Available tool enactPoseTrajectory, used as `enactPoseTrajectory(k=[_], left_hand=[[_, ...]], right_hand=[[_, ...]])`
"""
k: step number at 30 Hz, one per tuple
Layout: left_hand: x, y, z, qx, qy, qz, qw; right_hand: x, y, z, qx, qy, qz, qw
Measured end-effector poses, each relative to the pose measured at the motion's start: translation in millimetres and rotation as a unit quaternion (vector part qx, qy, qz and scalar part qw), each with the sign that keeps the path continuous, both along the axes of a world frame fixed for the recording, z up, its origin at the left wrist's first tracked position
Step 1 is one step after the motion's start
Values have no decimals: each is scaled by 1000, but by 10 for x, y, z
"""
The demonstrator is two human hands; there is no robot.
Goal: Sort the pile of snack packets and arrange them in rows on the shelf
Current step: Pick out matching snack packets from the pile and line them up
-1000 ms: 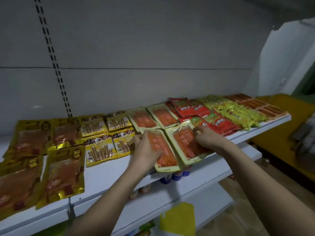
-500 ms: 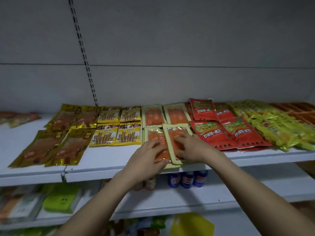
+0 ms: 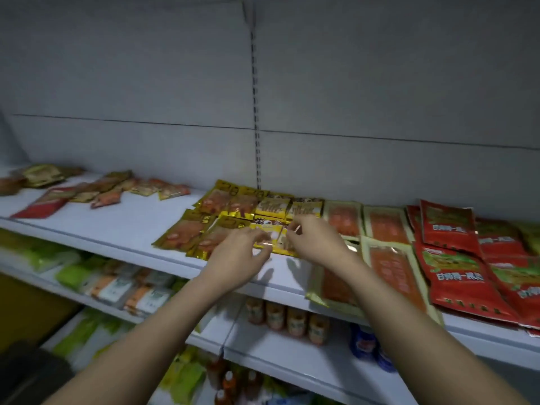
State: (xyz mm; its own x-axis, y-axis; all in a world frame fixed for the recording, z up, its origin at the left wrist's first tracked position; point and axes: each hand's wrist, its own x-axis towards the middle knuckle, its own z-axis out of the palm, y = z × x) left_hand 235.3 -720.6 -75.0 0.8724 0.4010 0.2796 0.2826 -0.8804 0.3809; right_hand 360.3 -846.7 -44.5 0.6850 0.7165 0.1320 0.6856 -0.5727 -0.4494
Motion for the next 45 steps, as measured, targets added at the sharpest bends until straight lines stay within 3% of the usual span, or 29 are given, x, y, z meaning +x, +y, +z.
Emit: enactPoseTrajectory(k=[7,22,30,35,38,45], left_hand=[[-984,1487,113,-18,27,165,986],[-2612,3866,-26,-20,66,256,964],[-2492,4675,-364,-27,25,248,968],[-2385,5425,-315,-49,-28,257,965],[-2435,5870,-243,-84,-54,291,951],[-2485,6781,-499,-173,-189,345,903]], right_hand=[[-859,1607,-34,-70,21,146,986],[-2247,4379,-163,-81,62,224,969],[-2134,5297,-468,-74,70,209,972],[-1981,6198,-405,25,101,201,974],[-2014,6696,-370,81,111,199,970],[-1811,7500,-464,110,69,150,980]])
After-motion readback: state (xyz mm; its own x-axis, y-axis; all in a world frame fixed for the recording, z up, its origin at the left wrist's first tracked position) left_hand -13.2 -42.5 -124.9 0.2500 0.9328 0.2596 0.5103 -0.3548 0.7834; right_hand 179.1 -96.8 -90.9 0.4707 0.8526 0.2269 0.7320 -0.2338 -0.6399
